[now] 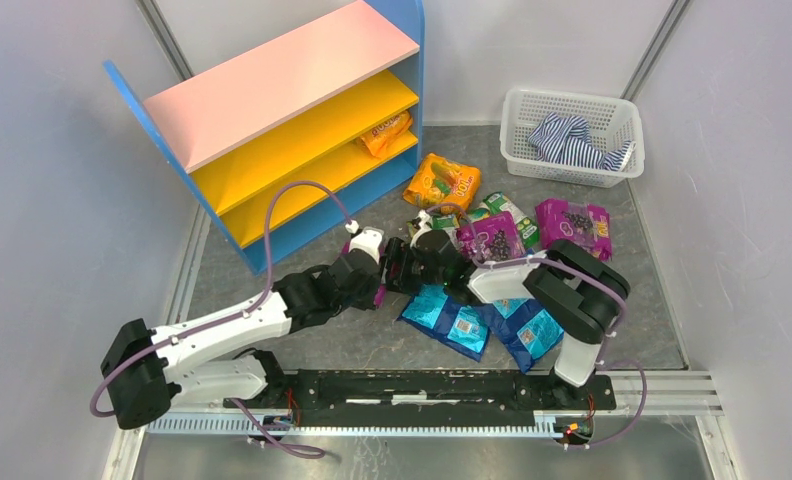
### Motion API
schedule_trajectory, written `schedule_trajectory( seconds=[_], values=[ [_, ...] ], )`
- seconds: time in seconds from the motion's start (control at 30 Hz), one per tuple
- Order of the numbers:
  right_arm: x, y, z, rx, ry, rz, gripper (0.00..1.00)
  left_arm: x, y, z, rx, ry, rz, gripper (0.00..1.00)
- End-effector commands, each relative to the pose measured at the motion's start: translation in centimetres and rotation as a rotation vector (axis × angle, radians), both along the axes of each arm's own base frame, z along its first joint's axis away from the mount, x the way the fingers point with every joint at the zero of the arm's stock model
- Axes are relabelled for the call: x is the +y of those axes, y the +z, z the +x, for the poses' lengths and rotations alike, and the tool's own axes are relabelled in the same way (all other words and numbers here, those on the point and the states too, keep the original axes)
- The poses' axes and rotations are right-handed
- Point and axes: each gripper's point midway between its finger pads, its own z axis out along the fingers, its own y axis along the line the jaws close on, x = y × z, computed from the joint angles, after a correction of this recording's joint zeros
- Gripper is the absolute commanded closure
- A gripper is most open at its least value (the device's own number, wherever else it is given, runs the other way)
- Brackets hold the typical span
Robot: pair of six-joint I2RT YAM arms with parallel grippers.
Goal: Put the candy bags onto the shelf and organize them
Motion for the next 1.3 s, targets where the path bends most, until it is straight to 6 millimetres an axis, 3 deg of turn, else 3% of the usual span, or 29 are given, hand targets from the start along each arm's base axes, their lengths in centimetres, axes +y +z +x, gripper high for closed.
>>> schedule_trajectory(
  seconds=[0.0,0.07,0.17,0.2,0.27,0.3,0.33,0.4,0.57,0.7,0.87,1.1,1.27],
  values=[
    [3.4,0.9,0.0,0.024,0.033,0.071,0.16,-1.7,1.9,0.7,-0.049,-0.002,-0.101,0.98],
    [4.0,0.7,-0.2,0.038,0.031,0.092,0.21,-1.8,1.8,0.6,-0.045,-0.006,-0.103,0.98],
    [4.1,0.6,-0.1,0.035,0.007,0.114,0.37,-1.6,1.9,0.6,-0.039,0.008,-0.106,0.97],
    [4.0,0.5,-0.1,0.031,-0.003,0.115,0.4,-1.4,2.0,0.5,-0.034,0.014,-0.104,0.93],
    [3.8,0.5,0.5,0.003,-0.025,0.108,0.45,-1.2,2.6,0.3,-0.03,0.022,-0.112,0.68],
    [3.8,0.4,0.7,-0.006,-0.032,0.104,0.5,-1.1,2.9,0.1,-0.03,0.023,-0.119,0.48],
    [3.8,0.2,0.8,-0.011,-0.035,0.098,0.55,-0.9,3.4,0.0,-0.031,0.027,-0.127,0.37],
    [4.0,0.1,0.7,-0.007,-0.023,0.102,0.62,-0.2,4.7,-0.2,-0.041,0.045,-0.138,0.29],
    [3.7,0.3,0.5,-0.024,0.01,0.091,0.64,1.8,9.2,-1.1,-0.065,0.059,-0.149,0.24],
    [2.8,1.8,0.9,-0.039,0.018,0.117,0.7,2.8,11.6,-2.8,-0.087,0.002,-0.213,0.17],
    [1.3,4.1,2.3,-0.077,0.006,0.14,0.74,6.7,14.6,-3.4,-0.19,0.063,-0.238,0.08],
    [-1.5,10.0,5.6,-0.18,-0.064,0.176,0.75,9.9,17.1,-3.5,-0.327,0.113,-0.284,0.01],
    [-4.3,14.6,9.6,-0.21,-0.153,0.259,0.75,9.5,17.5,-3.5,-0.367,0.069,-0.3,0.01]
  ],
)
